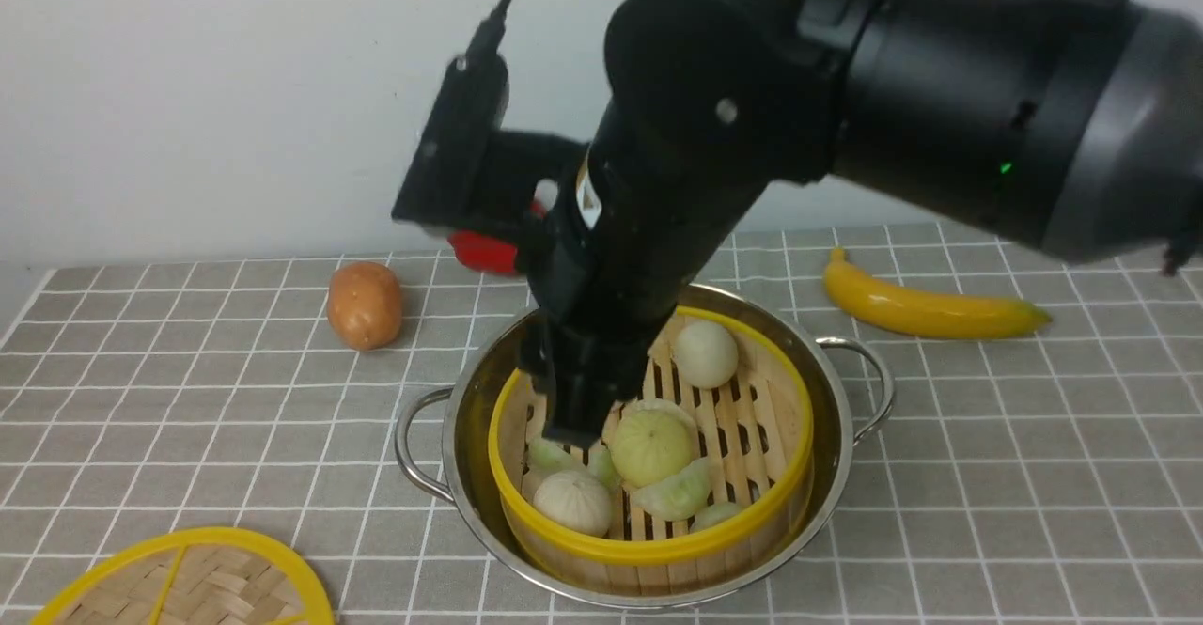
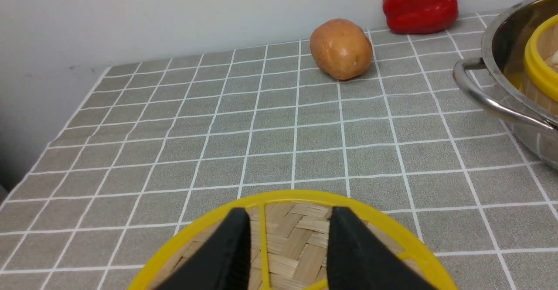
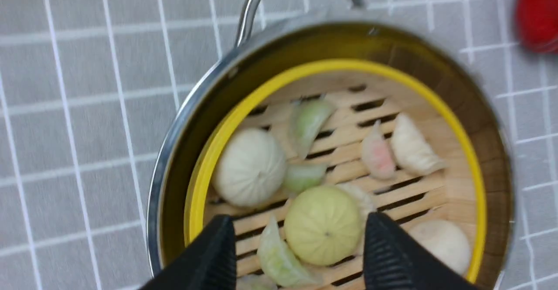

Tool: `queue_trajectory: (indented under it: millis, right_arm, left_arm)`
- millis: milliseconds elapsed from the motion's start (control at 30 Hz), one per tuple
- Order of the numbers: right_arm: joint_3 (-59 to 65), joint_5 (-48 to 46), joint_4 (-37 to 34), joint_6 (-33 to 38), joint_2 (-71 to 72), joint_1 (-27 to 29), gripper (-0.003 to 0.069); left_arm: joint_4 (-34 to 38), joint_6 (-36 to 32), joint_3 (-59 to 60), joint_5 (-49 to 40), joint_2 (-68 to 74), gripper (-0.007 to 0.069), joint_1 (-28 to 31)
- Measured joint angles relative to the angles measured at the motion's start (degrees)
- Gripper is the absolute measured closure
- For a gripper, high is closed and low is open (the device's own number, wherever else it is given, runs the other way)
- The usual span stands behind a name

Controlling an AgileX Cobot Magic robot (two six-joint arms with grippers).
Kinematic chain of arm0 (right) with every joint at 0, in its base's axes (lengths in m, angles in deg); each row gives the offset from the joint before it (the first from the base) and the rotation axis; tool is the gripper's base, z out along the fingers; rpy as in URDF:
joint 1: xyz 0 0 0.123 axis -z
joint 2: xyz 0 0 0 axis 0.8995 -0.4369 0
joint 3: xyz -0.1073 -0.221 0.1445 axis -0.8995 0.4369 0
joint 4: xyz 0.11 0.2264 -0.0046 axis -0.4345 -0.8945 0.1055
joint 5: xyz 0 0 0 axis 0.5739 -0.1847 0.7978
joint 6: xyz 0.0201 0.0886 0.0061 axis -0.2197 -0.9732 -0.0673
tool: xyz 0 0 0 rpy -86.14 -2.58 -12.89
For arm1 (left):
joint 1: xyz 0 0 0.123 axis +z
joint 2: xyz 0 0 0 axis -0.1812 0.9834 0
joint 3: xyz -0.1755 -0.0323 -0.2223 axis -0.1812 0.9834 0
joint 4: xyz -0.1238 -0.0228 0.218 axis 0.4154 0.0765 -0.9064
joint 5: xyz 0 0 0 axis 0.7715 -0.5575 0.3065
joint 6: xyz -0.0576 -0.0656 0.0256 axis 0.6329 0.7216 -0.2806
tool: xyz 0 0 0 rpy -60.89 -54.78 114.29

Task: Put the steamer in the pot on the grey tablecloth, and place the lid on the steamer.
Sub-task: 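Grasp the bamboo steamer lid lying on the table by its centre knob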

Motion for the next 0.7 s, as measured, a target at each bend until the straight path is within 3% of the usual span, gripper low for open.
queue_trajectory:
  millis: [67, 233, 300, 567, 700]
  right_arm:
    - [-1.16, -0.06, 1.27, -2.45, 1.63, 0.00, 0.0348]
    - [-3.37, 0.07, 7.20, -12.32, 9.36, 0.00, 0.0601]
    - [-3.51, 0.07, 9.12, -16.42, 12.23, 0.00, 0.0664]
    - [-3.54, 0.02, 7.79, -29.48, 18.17, 0.00, 0.0674]
    - [-3.54, 0.02, 6.47, -30.32, 18.31, 0.00, 0.0672]
  left_arm:
    - [0.00, 0.00, 0.00, 0.00, 0.00, 0.0382, 0.00]
    - [0.00, 0.00, 0.00, 0.00, 0.00, 0.0382, 0.00]
    - [0.00, 0.00, 0.00, 0.00, 0.00, 0.0382, 0.00]
    - [0.00, 0.00, 0.00, 0.00, 0.00, 0.0382, 0.00]
    - [0.00, 0.00, 0.00, 0.00, 0.00, 0.0382, 0.00]
